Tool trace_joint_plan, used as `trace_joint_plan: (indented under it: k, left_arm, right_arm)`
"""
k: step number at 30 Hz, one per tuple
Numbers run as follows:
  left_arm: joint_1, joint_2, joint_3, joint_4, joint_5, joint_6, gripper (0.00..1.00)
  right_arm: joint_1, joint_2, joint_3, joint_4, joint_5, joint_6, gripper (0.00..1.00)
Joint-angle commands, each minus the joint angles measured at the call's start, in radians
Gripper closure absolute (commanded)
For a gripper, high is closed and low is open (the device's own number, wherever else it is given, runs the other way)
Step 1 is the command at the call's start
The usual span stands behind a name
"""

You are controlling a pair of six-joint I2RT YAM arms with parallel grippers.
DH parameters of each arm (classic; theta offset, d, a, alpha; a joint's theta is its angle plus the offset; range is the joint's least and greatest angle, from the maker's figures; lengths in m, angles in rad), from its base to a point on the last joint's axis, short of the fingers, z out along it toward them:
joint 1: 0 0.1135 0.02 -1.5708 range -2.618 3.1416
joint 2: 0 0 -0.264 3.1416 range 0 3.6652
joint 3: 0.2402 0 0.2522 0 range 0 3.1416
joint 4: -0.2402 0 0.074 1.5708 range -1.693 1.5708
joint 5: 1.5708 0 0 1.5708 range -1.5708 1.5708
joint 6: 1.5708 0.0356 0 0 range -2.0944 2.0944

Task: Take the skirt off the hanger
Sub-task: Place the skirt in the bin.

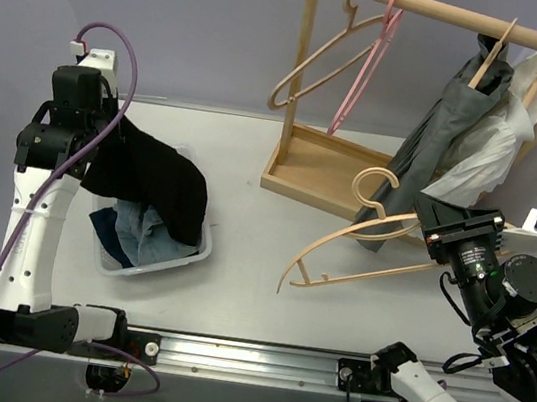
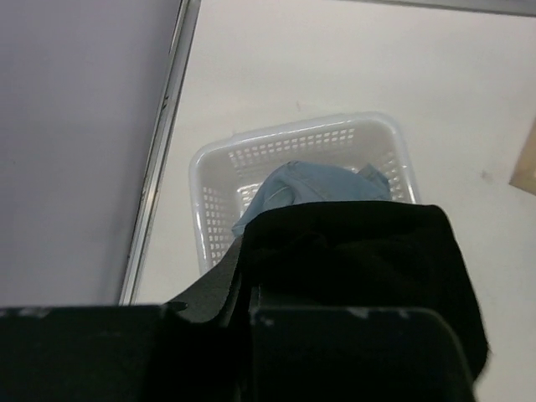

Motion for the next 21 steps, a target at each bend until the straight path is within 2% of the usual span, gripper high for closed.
trace_joint_plan:
  k: [1, 4, 6, 10, 11, 12, 15, 21]
  left_arm:
    - [0.038, -0.019, -0.030, 0.100, -0.026, -0.014, 0.98]
    - [0.048, -0.007, -0.104, 0.136, -0.025, -0.027, 0.98]
    - [0.067, 0.013, -0.183, 0.158, 0.029, -0.046, 0.98]
    - [0.070, 0.151, -0.280, 0.195, 0.260, -0.101, 0.98]
    - [0.105, 0.175, -0.300, 0.202, 0.314, -0.148, 0.98]
    - [0.119, 0.200, -0.320, 0.216, 0.421, -0.174, 0.98]
    - [0.168, 0.260, -0.463, 0.346, 0.605, -0.276, 0.98]
    - [0.226, 0.338, -0.624, 0.475, 0.722, -0.392, 0.98]
  right_arm:
    - [0.012, 0.032, 0.035, 0.030, 0.023, -0.027, 1.00]
    - [0.012, 0.037, 0.027, 0.043, 0.008, -0.034, 1.00]
    - [0.013, 0.042, 0.007, 0.050, 0.000, -0.039, 1.00]
    - [0.013, 0.039, -0.031, 0.077, -0.020, -0.036, 1.00]
    - [0.013, 0.042, -0.036, 0.083, -0.024, -0.033, 1.00]
    - [0.013, 0.045, -0.040, 0.088, -0.028, -0.033, 1.00]
    - [0.013, 0.055, -0.040, 0.090, -0.034, -0.034, 1.00]
    - [0.015, 0.068, -0.037, 0.077, -0.034, -0.040, 1.00]
